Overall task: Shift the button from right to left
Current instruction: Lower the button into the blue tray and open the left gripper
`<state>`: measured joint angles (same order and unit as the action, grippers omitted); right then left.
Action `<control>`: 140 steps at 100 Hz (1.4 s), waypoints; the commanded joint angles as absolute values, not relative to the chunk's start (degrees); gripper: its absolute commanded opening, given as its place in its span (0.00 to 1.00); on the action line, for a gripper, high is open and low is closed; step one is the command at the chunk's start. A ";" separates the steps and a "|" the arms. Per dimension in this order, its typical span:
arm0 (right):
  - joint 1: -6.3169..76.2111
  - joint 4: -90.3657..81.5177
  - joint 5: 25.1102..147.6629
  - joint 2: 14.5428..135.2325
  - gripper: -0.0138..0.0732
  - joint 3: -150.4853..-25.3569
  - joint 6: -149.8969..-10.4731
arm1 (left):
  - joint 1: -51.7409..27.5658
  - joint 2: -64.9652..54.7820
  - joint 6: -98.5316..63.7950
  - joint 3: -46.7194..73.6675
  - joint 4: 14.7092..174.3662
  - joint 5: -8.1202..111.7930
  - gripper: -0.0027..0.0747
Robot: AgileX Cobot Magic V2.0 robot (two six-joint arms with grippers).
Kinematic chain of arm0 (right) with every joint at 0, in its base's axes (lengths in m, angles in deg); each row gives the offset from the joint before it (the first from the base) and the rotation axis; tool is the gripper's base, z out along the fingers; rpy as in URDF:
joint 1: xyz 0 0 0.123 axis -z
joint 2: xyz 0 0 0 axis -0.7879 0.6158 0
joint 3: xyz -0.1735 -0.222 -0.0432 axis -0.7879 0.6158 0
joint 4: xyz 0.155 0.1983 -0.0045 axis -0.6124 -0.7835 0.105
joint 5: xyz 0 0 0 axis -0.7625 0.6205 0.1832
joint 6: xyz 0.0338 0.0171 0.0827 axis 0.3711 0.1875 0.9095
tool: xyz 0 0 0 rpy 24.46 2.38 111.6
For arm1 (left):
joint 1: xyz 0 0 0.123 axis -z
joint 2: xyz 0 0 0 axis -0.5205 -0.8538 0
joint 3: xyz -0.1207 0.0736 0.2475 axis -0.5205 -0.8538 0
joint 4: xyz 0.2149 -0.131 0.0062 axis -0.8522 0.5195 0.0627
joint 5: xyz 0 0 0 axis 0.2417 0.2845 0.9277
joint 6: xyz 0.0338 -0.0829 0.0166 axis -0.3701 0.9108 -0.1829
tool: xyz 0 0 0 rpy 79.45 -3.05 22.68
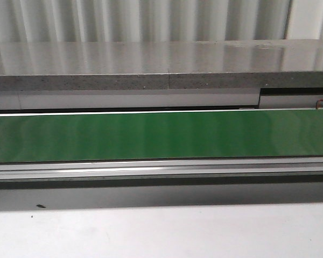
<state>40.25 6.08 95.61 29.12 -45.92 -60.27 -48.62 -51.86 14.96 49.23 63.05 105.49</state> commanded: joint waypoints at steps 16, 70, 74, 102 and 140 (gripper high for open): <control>40.22 6.17 91.04 29.58 0.08 -47.52 -60.86 | -41.41 -40.64 19.81 50.66 64.37 103.35 0.01; 40.22 6.17 91.04 29.58 0.08 -47.52 -60.86 | -23.68 -28.88 25.68 43.65 65.97 95.48 0.01; 40.22 6.17 91.04 29.58 0.08 -47.52 -60.86 | -22.99 -27.72 25.82 41.81 66.23 94.48 0.01; 40.22 6.17 91.04 29.58 0.08 -47.52 -60.86 | -22.23 -17.46 26.11 27.66 69.25 87.64 0.01; 40.22 6.17 91.04 29.58 0.08 -47.52 -60.86 | -22.23 1.37 26.11 8.00 70.05 76.54 0.01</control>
<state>40.25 6.08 95.61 29.12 -45.92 -60.27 -22.66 -3.43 25.53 9.76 69.20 82.85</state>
